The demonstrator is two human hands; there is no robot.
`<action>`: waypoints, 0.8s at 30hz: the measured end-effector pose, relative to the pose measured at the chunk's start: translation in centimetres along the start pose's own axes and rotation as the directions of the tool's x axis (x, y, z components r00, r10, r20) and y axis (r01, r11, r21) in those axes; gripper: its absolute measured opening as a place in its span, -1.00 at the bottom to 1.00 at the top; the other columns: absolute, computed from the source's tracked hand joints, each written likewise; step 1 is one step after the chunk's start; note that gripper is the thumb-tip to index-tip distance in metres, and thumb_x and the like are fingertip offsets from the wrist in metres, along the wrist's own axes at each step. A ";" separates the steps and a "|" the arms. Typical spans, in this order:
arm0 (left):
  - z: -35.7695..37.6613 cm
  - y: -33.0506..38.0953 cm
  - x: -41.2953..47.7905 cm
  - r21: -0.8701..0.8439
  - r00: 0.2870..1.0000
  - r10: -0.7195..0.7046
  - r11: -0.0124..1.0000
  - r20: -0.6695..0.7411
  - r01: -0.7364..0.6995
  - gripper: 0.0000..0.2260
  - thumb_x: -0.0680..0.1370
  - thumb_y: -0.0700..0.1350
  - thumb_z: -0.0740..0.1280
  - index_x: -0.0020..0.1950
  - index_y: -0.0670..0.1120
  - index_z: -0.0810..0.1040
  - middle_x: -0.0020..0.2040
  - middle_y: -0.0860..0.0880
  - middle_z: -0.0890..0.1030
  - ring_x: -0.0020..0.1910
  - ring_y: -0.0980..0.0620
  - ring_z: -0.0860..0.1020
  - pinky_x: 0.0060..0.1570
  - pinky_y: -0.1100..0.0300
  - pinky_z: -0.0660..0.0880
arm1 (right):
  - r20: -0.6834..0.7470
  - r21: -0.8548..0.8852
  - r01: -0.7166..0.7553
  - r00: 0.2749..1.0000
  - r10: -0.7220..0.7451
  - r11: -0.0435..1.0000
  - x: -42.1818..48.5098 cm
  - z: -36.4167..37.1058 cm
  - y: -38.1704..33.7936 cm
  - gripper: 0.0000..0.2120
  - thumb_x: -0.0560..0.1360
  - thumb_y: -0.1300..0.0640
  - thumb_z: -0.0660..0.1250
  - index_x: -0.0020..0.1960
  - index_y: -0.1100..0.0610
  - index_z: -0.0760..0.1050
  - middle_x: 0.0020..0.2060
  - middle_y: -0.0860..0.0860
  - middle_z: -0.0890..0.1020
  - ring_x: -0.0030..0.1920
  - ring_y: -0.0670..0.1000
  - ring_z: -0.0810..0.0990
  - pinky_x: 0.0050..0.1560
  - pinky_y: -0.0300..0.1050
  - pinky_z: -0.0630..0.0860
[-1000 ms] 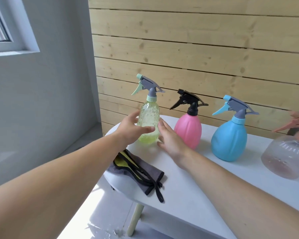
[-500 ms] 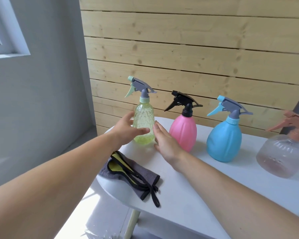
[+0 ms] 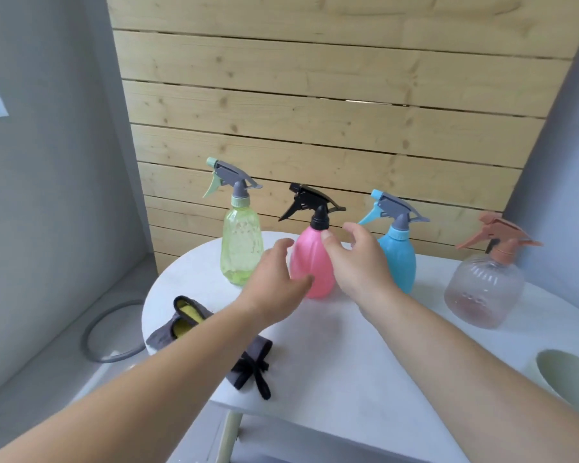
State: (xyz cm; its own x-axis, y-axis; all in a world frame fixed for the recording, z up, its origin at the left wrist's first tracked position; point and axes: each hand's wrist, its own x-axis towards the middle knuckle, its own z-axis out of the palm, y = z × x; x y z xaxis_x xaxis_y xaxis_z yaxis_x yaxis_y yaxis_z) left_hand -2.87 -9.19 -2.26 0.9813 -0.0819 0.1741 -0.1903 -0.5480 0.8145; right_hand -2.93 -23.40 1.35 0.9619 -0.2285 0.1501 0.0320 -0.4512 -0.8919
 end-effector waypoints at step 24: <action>2.6 8.8 -17.1 -0.090 0.978 0.138 0.988 0.155 -0.125 0.04 0.33 0.07 0.66 0.61 0.23 0.06 0.35 0.15 0.27 0.24 0.14 0.44 0.12 0.34 0.44 | 0.060 0.432 -0.095 0.995 0.077 0.897 -13.9 -12.8 -1.6 -0.80 0.45 0.03 0.51 -0.03 0.14 0.66 -0.07 0.04 0.74 -0.02 0.08 0.69 0.19 0.06 0.55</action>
State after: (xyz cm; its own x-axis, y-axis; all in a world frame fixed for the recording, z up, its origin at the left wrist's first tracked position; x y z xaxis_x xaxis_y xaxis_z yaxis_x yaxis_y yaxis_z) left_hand -21.26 -14.74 0.47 0.9382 -0.2848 0.1968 -0.3132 -0.4562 0.8329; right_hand -19.82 -30.50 6.18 0.9762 -0.2098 0.0553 0.0543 -0.0106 -0.9985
